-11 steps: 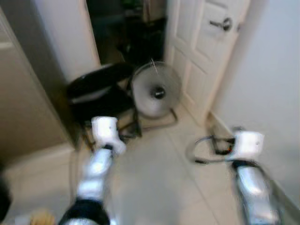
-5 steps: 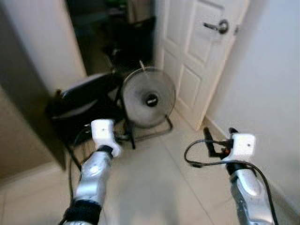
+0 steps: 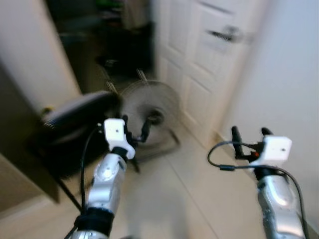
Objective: Clean up the room
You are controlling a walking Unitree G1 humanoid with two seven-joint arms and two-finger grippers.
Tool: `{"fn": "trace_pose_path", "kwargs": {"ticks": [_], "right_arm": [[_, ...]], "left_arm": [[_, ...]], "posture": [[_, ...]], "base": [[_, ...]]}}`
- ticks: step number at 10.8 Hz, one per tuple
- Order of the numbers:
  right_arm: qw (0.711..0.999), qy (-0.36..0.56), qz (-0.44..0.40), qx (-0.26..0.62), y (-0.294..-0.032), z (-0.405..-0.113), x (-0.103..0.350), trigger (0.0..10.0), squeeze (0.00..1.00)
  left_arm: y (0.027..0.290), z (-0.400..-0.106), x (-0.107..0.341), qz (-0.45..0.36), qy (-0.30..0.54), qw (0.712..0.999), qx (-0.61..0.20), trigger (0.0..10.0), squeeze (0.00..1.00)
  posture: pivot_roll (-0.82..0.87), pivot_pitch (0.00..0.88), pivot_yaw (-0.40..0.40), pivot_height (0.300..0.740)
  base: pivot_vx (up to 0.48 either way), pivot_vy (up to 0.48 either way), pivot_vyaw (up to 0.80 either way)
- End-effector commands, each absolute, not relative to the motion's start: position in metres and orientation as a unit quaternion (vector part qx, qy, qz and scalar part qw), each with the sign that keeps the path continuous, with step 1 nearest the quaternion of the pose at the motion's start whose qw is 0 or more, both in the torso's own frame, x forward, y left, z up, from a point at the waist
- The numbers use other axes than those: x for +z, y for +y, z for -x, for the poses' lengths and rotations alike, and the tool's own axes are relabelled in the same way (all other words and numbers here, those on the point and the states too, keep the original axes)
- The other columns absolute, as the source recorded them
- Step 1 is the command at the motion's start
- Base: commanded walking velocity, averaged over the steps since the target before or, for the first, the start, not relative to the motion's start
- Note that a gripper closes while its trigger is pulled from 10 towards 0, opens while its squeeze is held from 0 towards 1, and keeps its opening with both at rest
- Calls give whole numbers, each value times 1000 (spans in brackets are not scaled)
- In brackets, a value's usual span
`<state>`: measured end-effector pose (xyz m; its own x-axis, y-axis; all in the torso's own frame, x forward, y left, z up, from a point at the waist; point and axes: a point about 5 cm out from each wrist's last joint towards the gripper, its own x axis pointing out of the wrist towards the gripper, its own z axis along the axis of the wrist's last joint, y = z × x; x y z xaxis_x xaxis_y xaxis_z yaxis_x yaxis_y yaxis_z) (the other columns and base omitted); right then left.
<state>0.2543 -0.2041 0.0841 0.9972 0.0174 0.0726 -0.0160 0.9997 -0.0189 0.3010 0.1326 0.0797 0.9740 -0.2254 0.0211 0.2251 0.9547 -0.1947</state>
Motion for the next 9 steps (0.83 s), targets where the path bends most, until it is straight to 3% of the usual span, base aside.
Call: {"fn": "trace_pose_path", "kwargs": {"ticks": [1, 9], "right_arm": [[999, -33, 9, 0, -209, -254, 84, 10000, 0], [999, 1, 17, -28, -213, -242, 70, 10000, 0]], "left_arm": [[131, -302, 83, 98, -8, 988, -118, 10000, 0], [141, -297, 96, 48, -58, 990, -116, 10000, 0]], "posture": [[-205, 0, 16, 740], [-192, 0, 22, 740]], "base": [[386, 281, 0], [0, 0, 0]]}}
